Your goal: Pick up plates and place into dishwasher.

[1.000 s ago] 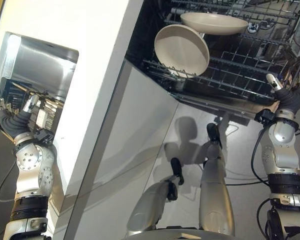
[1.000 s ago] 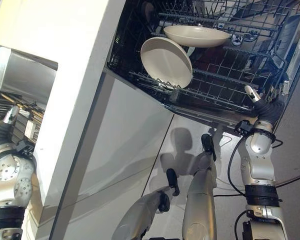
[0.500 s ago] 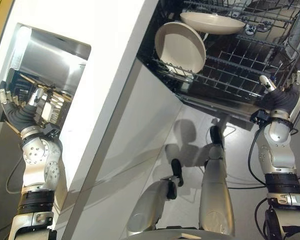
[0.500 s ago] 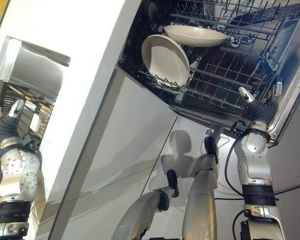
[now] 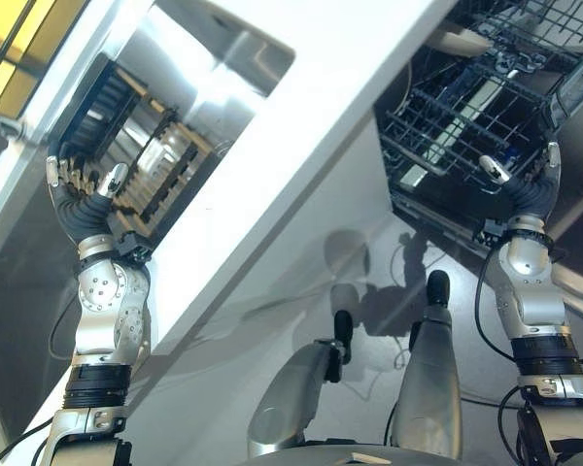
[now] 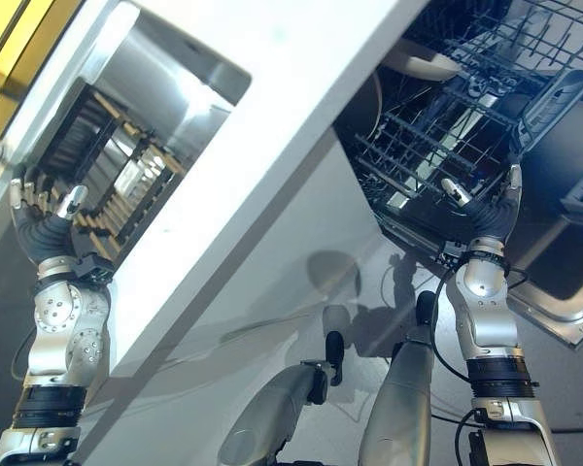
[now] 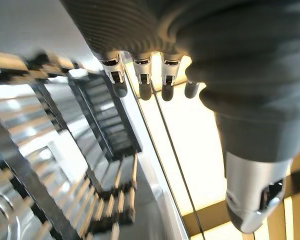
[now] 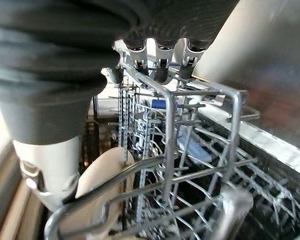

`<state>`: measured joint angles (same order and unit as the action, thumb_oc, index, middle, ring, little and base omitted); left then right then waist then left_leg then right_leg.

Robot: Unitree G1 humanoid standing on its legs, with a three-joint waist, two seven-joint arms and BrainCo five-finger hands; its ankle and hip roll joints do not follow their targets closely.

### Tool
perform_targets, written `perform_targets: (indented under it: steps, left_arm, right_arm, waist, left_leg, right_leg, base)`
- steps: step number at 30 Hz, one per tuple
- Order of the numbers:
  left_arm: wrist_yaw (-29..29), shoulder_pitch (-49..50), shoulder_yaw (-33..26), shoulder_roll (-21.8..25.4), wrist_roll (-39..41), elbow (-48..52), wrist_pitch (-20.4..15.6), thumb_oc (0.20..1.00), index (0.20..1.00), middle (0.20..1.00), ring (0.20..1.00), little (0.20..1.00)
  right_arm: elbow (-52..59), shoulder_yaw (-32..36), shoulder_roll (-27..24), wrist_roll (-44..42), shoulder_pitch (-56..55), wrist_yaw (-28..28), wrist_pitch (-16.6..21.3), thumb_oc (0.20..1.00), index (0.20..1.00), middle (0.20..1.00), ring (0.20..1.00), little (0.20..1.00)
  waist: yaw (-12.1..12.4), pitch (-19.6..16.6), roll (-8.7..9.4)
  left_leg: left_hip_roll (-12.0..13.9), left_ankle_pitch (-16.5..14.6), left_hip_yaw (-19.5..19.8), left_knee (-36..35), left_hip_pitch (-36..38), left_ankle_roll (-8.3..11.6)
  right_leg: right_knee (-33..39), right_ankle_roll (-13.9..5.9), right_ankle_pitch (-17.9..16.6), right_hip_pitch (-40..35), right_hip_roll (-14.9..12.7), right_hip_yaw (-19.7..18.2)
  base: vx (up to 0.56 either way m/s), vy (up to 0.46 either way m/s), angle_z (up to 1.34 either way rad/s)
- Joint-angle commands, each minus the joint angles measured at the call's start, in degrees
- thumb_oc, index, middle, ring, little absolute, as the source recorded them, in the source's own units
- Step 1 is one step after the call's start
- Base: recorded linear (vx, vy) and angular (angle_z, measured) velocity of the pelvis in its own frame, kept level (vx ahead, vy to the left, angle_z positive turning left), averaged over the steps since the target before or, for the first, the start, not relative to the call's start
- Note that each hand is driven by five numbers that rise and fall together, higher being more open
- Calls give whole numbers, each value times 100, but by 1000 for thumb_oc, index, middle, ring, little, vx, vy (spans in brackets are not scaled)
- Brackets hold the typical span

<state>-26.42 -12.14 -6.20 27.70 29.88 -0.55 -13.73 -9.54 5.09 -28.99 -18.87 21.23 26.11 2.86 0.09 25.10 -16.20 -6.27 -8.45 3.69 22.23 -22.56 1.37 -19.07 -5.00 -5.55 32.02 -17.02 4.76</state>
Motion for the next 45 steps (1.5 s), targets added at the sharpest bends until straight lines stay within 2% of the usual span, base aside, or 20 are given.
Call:
perform_targets:
  steps: [1,11,18,23,26,29,36,39,45]
  left_arm:
    - [141,757,51,290,-521,448,122,1000,1000,1000,1000,1000]
    - [335,1128,-204,274,-440,583,204,1000,1000,1000,1000,1000]
    - [571,1402,-451,297,-452,572,177,1000,1000,1000,1000,1000]
    - [716,1429,-440,301,-456,547,166,1000,1000,1000,1000,1000]
    - [784,1374,-423,380,-419,566,197,1000,1000,1000,1000,1000]
    - [819,1363,-408,387,-422,539,195,1000,1000,1000,1000,1000]
    - [813,1257,-353,427,-398,508,195,1000,1000,1000,1000,1000]
    - [683,1153,-249,435,-370,465,179,1000,1000,1000,1000,1000]
    - [556,977,-209,433,-367,437,211,1000,1000,1000,1000,1000]
  right_arm:
    - [526,-753,227,237,926,-413,358,1000,1000,1000,1000,1000]
    - [304,-711,157,108,931,-540,300,1000,1000,1000,1000,1000]
    - [183,-589,155,-16,790,-517,504,1000,1000,1000,1000,1000]
    - [175,-627,82,49,846,-535,561,1000,1000,1000,1000,1000]
    - [127,-602,-48,-45,952,-758,669,1000,1000,1000,1000,1000]
    - [71,-667,-137,-120,1004,-948,702,1000,1000,1000,1000,1000]
    - [22,-637,-359,-64,1034,-762,561,1000,1000,1000,1000,1000]
    - [141,-612,-408,164,1001,-484,586,1000,1000,1000,1000,1000]
    - [342,-453,-535,611,647,-50,213,1000,1000,1000,1000,1000]
  waist:
    - [528,442,219]
    - [884,363,336]
    - [1159,216,433]
    - [1197,180,432]
    - [1197,170,440]
    - [1165,122,454]
    - [928,90,437]
    - [725,126,408]
    - [419,153,473]
  left_leg:
    - [-207,628,-104,68,-483,-203]
    - [-267,542,54,156,-243,-195]
    - [-309,502,229,148,-50,-185]
    - [-305,531,229,115,33,-187]
    - [-317,516,239,139,45,-180]
    - [-300,558,244,76,110,-178]
    - [-182,607,133,-67,186,-174]
    - [-112,654,93,-165,199,-169]
    - [48,703,-52,-335,245,-159]
  right_leg:
    - [-347,19,486,-555,-70,-292]
    - [-366,58,623,-1086,-171,176]
    - [-326,87,690,-1530,-234,503]
    - [-423,92,765,-1642,-265,585]
    - [-448,105,789,-1674,-256,604]
    - [-388,93,750,-1708,-247,585]
    - [-181,70,671,-1662,-169,341]
    - [-88,64,629,-1565,-67,130]
    - [18,53,573,-1407,83,-156]
  base:
    - [105,7,35]
    - [95,6,26]
    - [83,-21,30]
    - [20,-12,15]
    - [-31,-54,7]
    - [-29,-42,2]
    - [-93,-32,1]
    - [-152,-30,-6]
    - [-139,-48,-29]
